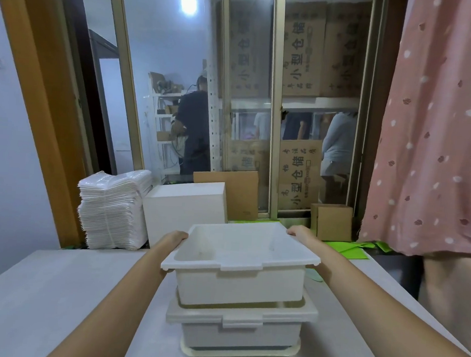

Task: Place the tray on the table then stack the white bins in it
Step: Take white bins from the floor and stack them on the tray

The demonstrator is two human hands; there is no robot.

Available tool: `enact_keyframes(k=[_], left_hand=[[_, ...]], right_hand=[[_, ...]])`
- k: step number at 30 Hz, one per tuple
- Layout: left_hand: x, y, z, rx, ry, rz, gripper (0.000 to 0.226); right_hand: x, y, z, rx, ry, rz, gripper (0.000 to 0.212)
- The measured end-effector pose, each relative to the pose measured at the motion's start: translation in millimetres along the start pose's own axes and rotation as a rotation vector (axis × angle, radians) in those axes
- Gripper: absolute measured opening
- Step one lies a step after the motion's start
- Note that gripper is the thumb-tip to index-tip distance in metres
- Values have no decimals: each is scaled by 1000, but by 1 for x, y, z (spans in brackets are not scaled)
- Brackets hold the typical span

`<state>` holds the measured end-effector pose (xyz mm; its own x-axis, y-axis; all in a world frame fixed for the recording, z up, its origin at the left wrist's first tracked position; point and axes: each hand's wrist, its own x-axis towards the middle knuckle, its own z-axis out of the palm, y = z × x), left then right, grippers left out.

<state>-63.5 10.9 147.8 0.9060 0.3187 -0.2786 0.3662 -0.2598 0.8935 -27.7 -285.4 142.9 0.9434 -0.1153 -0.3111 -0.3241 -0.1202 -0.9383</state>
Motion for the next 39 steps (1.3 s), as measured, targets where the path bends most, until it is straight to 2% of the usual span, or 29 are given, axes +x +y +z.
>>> enact_keyframes(k=[7, 11, 17, 22, 24, 26, 29, 35, 37, 39], left_hand=[[4, -8, 6, 77, 42, 57, 19], [9, -17, 10, 17, 55, 44, 17], [15, -30, 12, -38, 71, 31, 26], [18, -36, 14, -99, 89, 43, 25], [19, -38, 15, -106, 89, 44, 21], [17, -40, 15, -103, 65, 29, 16], [14, -47, 14, -86, 9, -32, 39], [7, -52, 21, -74, -12, -54, 40], [7, -53, 22, -68, -20, -54, 40], [9, -55, 23, -74, -24, -62, 41]], right_hand=[[11, 14, 2, -40, -19, -48, 26], [16, 18, 4, -91, 34, -51, 29], [20, 22, 6, -73, 47, -32, 21], [20, 31, 6, -206, 79, -40, 32], [20, 35, 7, -219, 67, -71, 22], [21, 39, 7, -203, 58, -93, 11], [20, 45, 7, -110, 39, -51, 9], [20, 54, 7, 27, 17, -14, 28], [17, 56, 8, 11, 16, -36, 22], [18, 57, 9, 9, 14, -54, 6]])
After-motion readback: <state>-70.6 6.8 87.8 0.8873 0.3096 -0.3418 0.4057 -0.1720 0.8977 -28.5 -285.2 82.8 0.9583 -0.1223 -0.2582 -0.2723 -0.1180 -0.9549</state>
